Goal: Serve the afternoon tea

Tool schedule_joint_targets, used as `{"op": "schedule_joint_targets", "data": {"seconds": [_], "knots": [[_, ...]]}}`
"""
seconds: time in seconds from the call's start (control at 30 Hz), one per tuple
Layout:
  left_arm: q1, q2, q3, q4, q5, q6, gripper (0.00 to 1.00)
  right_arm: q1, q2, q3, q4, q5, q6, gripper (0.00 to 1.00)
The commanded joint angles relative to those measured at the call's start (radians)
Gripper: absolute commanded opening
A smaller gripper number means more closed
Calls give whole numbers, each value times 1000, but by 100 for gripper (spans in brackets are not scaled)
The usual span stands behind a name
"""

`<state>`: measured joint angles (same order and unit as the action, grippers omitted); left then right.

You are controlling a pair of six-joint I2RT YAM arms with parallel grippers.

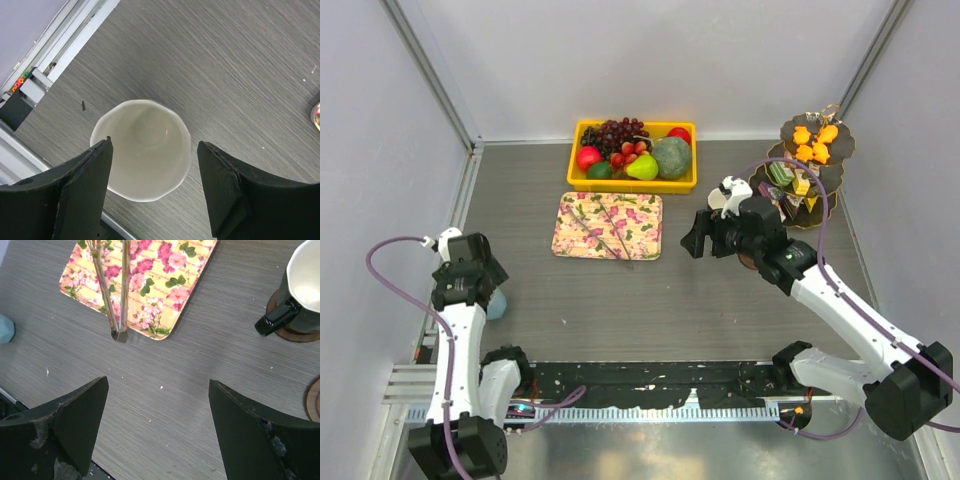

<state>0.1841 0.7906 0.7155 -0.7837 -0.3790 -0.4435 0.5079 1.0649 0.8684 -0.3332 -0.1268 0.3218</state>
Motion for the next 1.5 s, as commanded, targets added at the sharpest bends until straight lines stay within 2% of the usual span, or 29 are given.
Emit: {"op": "schedule_joint_targets", "data": {"seconds": [0.0,0.27,0.4,0.5,0.6,0.73,1.13,1.23,1.3,1.47], "knots": [[51,9,56,-26,32,-30,75,4,-46,-12,77,-28,5,88],[100,-94,122,-69,-153,-44,74,3,-83,-32,79,-43,-12,88],[173,-51,133,-94,-114,-53,70,4,-95,-42,91,-60,-10,89],[253,-10,130,-86,-26,-75,59,3,-106,-51,102,-65,-9,88],[288,28,124,-78,60,-87,53,4,-118,-57,102,-70,-9,89],[324,87,110,-68,127,-87,50,6,-137,-69,103,-66,-12,89],[331,243,48,29,121,-41,48,12,-131,-74,103,-54,-20,89],[331,259,48,35,158,-34,38,12,-123,-72,99,-48,-27,90],[331,245,55,29,213,-26,28,12,-120,-72,99,-45,-29,89],[330,109,53,6,333,-63,5,30,-111,-71,112,-48,-27,88]]}}
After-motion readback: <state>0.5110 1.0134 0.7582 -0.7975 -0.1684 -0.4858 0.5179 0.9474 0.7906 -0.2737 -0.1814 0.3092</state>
